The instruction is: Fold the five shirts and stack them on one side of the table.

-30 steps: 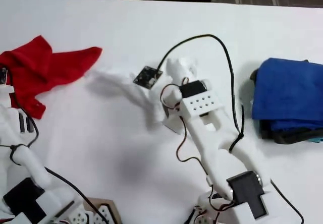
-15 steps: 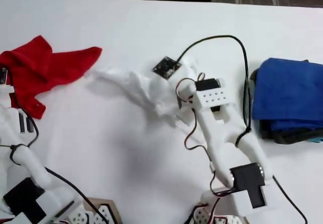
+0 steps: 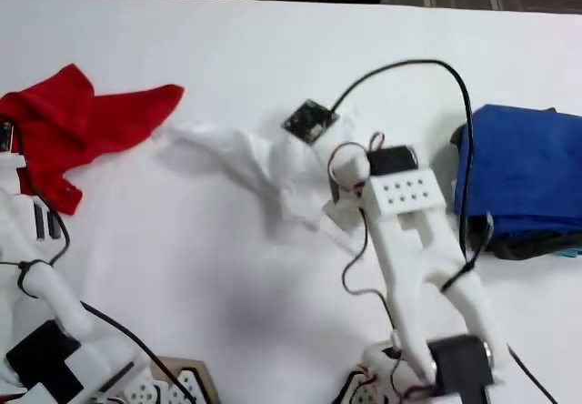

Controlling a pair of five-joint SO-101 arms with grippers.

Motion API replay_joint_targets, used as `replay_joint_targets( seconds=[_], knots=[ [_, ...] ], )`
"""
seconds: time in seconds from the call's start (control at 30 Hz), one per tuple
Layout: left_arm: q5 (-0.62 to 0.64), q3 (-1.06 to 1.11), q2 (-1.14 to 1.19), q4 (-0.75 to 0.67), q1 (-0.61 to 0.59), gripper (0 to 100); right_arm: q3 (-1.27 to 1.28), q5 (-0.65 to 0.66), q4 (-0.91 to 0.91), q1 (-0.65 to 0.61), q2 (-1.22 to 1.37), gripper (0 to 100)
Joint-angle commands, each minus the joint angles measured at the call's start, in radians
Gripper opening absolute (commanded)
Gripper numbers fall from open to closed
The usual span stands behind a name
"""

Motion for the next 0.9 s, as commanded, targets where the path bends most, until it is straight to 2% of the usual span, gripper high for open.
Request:
replay_joint_targets(
  seconds=[0.0, 0.4, 0.63, 0.87],
  knots=[
    [0.006, -0.004, -0.003, -0.014, 0.008, 19, 0.112, 0.008, -0.025, 0.008, -0.094, 17.6],
    [0.006, -0.004, -0.003, -0.014, 0.009, 19, 0.275, 0.006, -0.265, 0.071, -0.079, 17.6],
    [0.006, -0.004, -0.003, -0.014, 0.009, 19, 0.270, 0.002, -0.377, 0.101, 0.114, 17.6],
    [0.005, -0.004, -0.003, -0.014, 0.009, 19, 0.218, -0.002, -0.378, 0.102, 0.148, 17.3]
  ],
)
